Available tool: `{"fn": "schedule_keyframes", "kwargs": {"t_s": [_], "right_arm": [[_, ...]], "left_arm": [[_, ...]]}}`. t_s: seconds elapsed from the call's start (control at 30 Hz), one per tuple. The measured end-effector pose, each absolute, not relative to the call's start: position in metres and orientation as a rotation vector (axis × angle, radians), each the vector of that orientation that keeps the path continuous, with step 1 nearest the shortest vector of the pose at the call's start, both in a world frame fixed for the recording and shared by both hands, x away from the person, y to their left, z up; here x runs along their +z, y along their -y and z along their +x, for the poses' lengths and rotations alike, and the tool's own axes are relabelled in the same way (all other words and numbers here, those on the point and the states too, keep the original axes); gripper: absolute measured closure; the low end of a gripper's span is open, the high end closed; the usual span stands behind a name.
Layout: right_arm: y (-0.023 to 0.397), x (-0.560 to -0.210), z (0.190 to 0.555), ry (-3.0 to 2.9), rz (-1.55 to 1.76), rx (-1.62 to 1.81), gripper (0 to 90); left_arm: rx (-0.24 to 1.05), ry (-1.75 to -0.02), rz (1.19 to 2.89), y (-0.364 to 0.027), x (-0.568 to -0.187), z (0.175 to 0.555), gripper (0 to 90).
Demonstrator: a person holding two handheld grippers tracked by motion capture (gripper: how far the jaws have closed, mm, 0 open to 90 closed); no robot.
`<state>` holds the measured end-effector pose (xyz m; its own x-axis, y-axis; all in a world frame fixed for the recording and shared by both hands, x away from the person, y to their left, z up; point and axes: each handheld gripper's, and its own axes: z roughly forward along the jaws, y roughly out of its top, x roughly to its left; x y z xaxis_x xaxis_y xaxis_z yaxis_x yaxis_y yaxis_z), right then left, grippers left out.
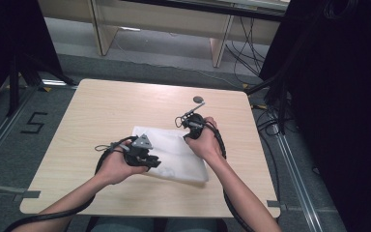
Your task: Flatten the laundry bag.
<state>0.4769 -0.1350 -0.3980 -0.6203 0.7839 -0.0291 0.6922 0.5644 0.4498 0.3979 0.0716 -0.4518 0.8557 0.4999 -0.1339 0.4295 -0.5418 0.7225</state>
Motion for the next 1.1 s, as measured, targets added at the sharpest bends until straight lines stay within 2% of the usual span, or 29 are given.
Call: {"fn": "schedule_keyframes", "kwargs": {"t_s": [0.2, 0.5, 1.0, 1.1], "right_arm": [[0.134, -0.393, 0.476, -2.565, 1.216, 0.621, 89.9], [0.135, -0.387, 0.475, -2.589, 1.168, 0.623, 90.0], [0.129, -0.36, 0.439, -2.632, 1.031, 0.939, 90.0], [0.13, -0.358, 0.431, -2.618, 1.001, 1.003, 90.0]], "left_arm": [[0.044, -0.654, 2.322, -0.054, -0.477, 0.397, 80.0], [0.029, -0.656, 2.382, -0.044, -0.492, 0.397, 79.3], [0.062, -0.821, 2.279, -0.045, -0.501, 0.422, 80.2], [0.079, -0.812, 2.288, -0.049, -0.501, 0.427, 79.9]]}}
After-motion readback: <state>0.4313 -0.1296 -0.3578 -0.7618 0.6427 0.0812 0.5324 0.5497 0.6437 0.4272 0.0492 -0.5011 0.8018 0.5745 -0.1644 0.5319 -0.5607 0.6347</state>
